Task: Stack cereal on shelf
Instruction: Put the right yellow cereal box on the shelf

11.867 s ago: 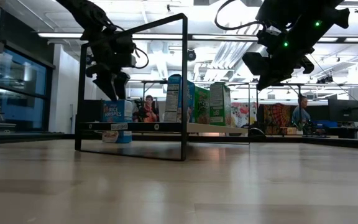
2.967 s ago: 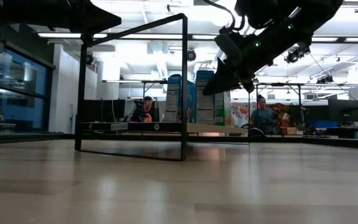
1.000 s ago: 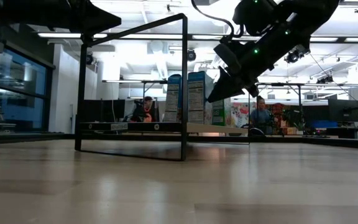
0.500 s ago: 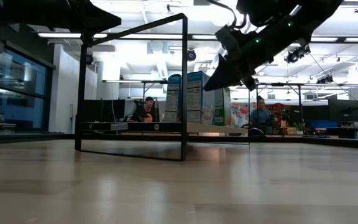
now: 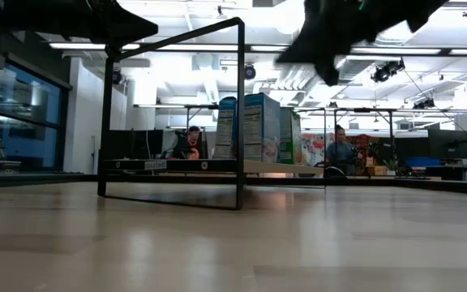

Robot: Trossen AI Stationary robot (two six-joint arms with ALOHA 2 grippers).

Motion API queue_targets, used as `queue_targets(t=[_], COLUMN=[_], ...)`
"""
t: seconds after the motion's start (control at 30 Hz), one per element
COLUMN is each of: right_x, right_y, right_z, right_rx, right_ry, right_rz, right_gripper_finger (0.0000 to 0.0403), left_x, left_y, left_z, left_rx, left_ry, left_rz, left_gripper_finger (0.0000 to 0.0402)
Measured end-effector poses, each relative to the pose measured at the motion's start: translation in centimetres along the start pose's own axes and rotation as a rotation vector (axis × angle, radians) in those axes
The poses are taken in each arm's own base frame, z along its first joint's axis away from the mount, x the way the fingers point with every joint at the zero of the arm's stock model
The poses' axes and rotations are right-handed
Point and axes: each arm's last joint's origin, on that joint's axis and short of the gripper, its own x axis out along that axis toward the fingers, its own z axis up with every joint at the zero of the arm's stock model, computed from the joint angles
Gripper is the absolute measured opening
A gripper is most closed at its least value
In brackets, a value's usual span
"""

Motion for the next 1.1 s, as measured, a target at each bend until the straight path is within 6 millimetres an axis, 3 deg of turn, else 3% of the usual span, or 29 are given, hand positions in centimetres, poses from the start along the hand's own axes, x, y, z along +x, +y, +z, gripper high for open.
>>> queue_targets(t=[0.2,0.47,0.63,0.87,0.97,1.1], right_x=[-3.7,-4.8,-5.4,-5.3,-5.2,-5.2], right_y=[4.9,9.4,10.3,9.9,9.7,9.7], right_z=[0.3,-1.8,-1.6,-0.9,-0.8,-0.6], right_rx=[-0.091,-0.239,-0.281,-0.304,-0.300,-0.285], right_ry=[-0.135,-0.197,-0.272,-0.328,-0.338,-0.364], right_rz=[0.172,0.293,0.334,0.287,0.257,0.210], right_gripper_finger=[0.0000,0.0000,0.0000,0.0006,0.0040,0.0121], left_x=[0.0,0.0,0.0,0.0,0.0,0.0], left_y=[0.0,0.0,0.0,0.0,0.0,0.0], left_z=[0.0,0.0,0.0,-0.1,0.0,0.0], left_rx=[-0.001,-0.001,-0.001,-0.001,0.000,0.000], left_ry=[0.004,0.004,0.004,0.005,0.004,0.005], left_rz=[0.000,0.000,0.000,0.000,0.000,0.000], left_gripper_finger=[0.0003,0.0003,0.0003,0.0003,0.0003,0.0003])
